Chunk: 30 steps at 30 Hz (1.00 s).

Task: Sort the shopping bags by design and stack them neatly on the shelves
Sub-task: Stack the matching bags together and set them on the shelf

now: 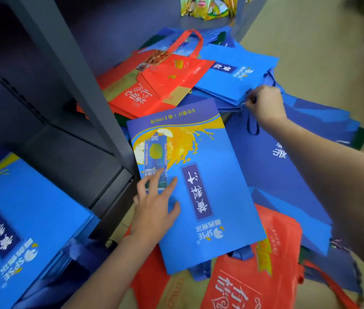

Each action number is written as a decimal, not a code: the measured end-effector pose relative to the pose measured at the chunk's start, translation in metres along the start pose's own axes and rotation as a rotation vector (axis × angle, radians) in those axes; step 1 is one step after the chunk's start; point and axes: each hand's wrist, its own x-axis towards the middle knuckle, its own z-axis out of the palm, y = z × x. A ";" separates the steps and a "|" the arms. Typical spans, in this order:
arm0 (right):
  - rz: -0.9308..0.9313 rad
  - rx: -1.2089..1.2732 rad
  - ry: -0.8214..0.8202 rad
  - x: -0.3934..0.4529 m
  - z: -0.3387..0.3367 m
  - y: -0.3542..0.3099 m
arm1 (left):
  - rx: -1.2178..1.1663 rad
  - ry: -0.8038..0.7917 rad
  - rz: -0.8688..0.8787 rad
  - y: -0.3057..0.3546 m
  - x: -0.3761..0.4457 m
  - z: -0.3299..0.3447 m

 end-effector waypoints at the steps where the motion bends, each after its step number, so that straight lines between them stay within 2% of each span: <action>1: -0.008 -0.018 0.006 -0.003 -0.008 0.003 | -0.058 0.026 -0.024 0.001 0.001 -0.001; 6: -0.164 -0.056 0.034 -0.026 -0.057 -0.002 | -0.283 0.071 -0.124 0.019 -0.012 -0.006; 9: -0.249 0.010 0.112 -0.052 -0.099 -0.010 | -0.287 -0.015 -0.075 0.036 -0.036 -0.002; 11: -0.305 0.146 0.070 -0.083 -0.122 -0.021 | -0.314 -0.127 -0.091 0.044 -0.048 0.002; 12: -0.345 0.218 -0.012 -0.104 -0.127 -0.028 | -0.331 -0.204 -0.109 0.046 -0.052 0.003; 14: -0.455 0.290 -0.328 -0.154 -0.126 -0.040 | -0.401 -0.300 -0.203 0.047 -0.056 -0.004; 16: -0.504 0.272 -0.705 -0.204 -0.115 -0.046 | -0.433 -0.298 -0.336 0.044 -0.053 -0.013; 19: -0.504 0.211 -1.039 -0.243 -0.105 -0.046 | -0.432 -0.279 -0.431 0.035 -0.046 -0.015; 21: -0.440 0.197 -1.141 -0.240 -0.107 -0.042 | -0.455 -0.311 -0.490 0.033 -0.047 -0.010; 23: -0.259 0.137 -0.997 -0.220 -0.105 -0.028 | -0.489 -0.385 -0.606 0.035 -0.049 0.000; 25: 0.020 0.012 -0.830 -0.201 -0.088 -0.002 | -0.588 -0.452 -0.733 0.040 -0.055 0.008; 27: 0.286 -0.093 -0.863 -0.202 -0.063 0.025 | -0.681 -0.448 -0.827 0.045 -0.060 0.016; 29: 0.414 -0.140 -0.953 -0.220 -0.038 0.043 | -0.737 -0.395 -0.917 0.049 -0.059 0.020; 30: 0.445 -0.148 -0.926 -0.228 -0.029 0.047 | -0.790 -0.361 -0.961 0.051 -0.057 0.021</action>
